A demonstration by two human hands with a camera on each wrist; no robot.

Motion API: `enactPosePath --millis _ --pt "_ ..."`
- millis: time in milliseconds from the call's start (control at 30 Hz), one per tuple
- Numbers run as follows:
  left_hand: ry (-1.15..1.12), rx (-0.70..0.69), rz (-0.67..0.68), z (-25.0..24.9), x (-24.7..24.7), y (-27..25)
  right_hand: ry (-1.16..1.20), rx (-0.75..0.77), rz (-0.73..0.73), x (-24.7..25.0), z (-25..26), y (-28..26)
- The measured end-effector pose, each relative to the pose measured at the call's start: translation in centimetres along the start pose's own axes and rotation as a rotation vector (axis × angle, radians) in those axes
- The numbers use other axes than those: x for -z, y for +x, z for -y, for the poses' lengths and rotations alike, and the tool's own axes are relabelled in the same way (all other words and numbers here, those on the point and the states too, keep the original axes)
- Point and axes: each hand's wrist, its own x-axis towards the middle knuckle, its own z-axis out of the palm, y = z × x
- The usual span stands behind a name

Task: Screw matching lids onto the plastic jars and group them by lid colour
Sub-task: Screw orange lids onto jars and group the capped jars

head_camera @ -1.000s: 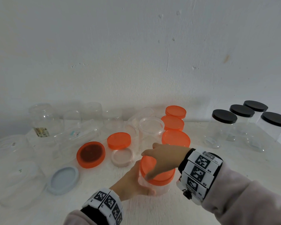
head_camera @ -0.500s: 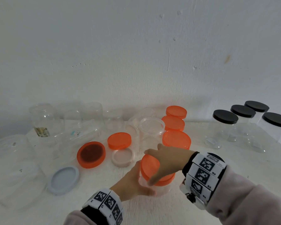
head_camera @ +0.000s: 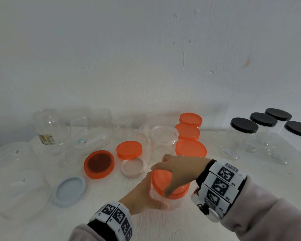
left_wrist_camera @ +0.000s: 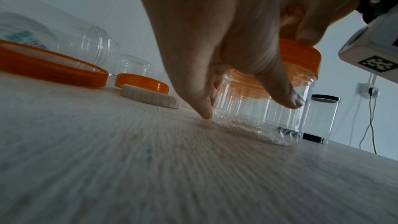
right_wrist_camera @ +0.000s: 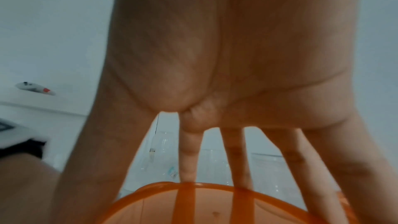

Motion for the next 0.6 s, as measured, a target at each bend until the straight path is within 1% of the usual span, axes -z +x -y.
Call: enactPosePath --millis 133,200,267,333,433,500,600 --pt "0.036 0.013 0.005 0.0 0.0 0.1 -0.013 -0.069 -0.055 -0.3 0.0 0.6" --pt "0.038 0.013 0.006 -0.1 0.0 0.1 -0.017 -0.085 -0.029 -0.2 0.0 0.6" --pt "0.042 0.019 -0.003 -0.2 0.0 0.0 -0.014 -0.058 0.019 0.1 -0.2 0.3" --pt "0.044 0.024 -0.003 -0.3 0.0 0.0 0.015 0.005 0.048 0.5 -0.4 0.0" --pt "0.03 0.008 -0.002 -0.3 0.0 0.0 0.024 0.048 0.046 0.4 -0.8 -0.1" --pt "0.032 0.019 -0.006 -0.2 0.0 0.0 0.028 0.038 0.029 0.2 -0.9 0.1" --pt "0.022 0.034 -0.011 -0.1 0.0 -0.1 0.026 -0.02 -0.023 -0.4 -0.9 0.5"
